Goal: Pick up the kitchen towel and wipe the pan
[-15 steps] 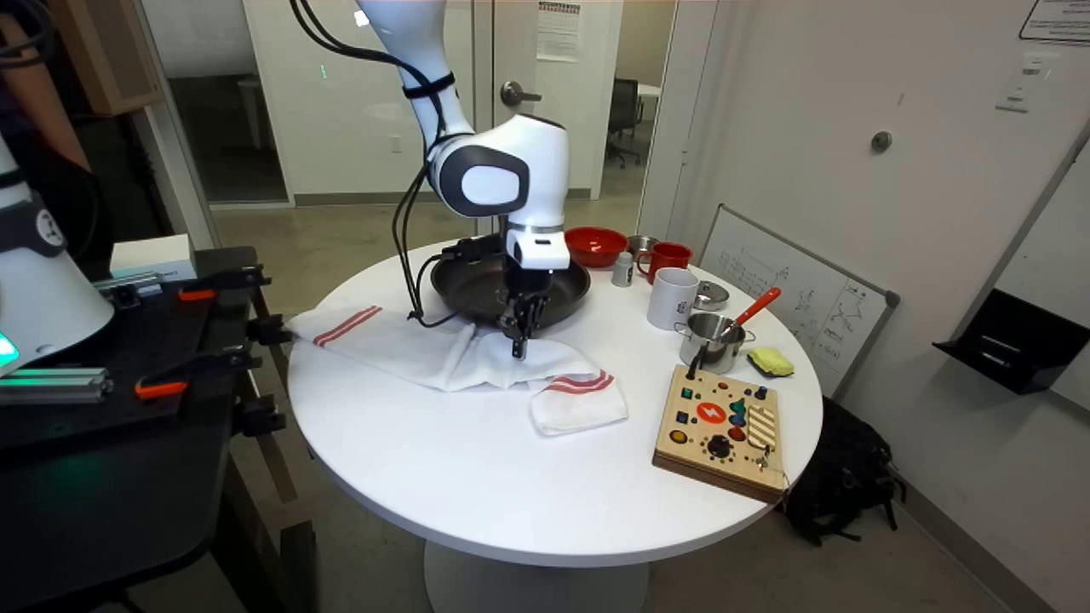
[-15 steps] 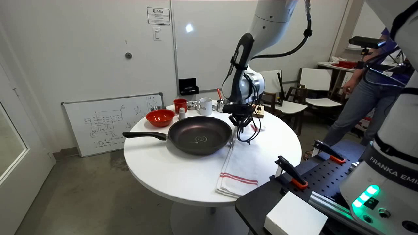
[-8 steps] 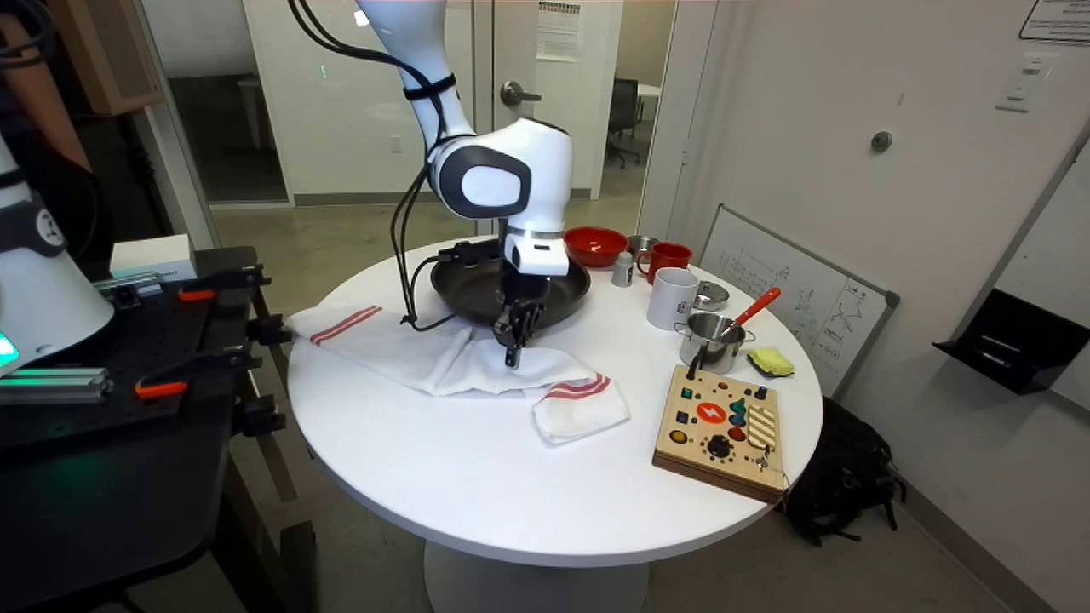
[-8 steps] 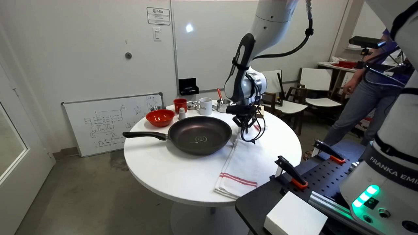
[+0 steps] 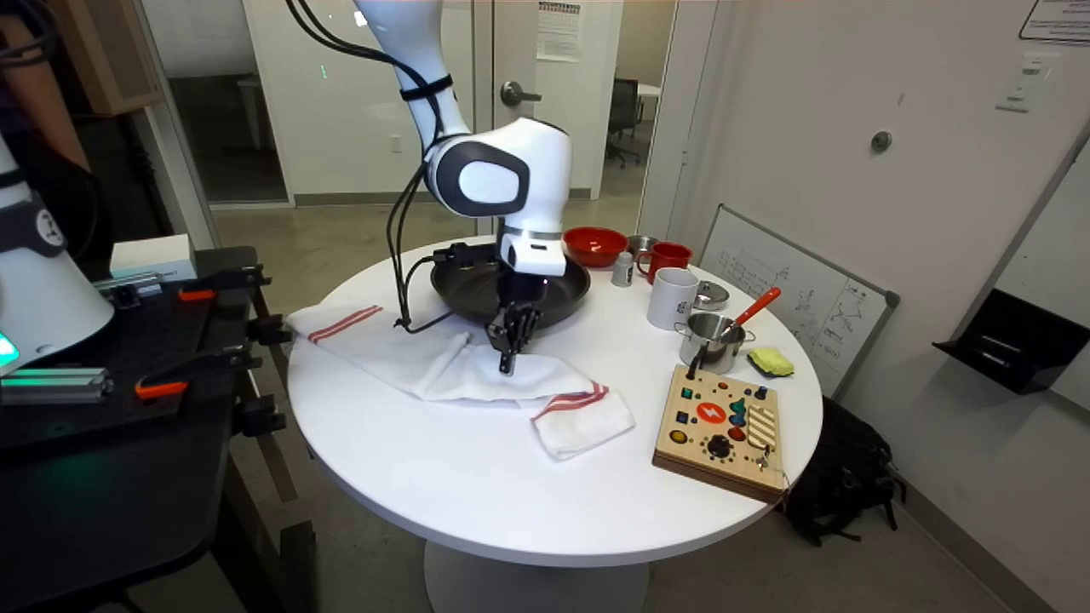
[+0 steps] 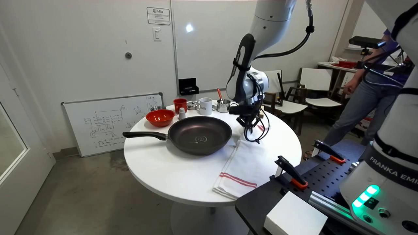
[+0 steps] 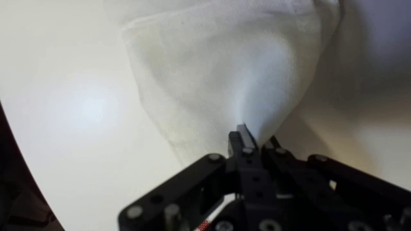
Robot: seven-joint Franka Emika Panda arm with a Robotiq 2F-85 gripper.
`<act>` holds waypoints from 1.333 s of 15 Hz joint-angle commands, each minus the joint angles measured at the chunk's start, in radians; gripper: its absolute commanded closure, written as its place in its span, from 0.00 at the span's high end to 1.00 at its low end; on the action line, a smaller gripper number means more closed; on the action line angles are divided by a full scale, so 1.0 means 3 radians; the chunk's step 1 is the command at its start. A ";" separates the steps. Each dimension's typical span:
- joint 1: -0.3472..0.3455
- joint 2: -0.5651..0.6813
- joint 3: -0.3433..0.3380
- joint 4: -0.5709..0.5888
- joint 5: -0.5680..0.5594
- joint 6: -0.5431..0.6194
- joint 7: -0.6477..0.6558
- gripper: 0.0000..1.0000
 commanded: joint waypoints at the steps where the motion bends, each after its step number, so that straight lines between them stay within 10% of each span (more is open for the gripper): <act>1: 0.0153 -0.0189 -0.0135 -0.0266 -0.0038 -0.0050 0.0188 0.02; 10: 0.0246 -0.0441 -0.0234 -0.0812 -0.0066 0.0003 0.0499 0.01; 11: 0.0238 -0.0461 -0.0228 -0.0842 -0.0071 -0.0005 0.0506 0.29; 20: 0.0342 -0.0199 -0.0310 -0.0566 -0.0549 0.0845 0.0049 0.89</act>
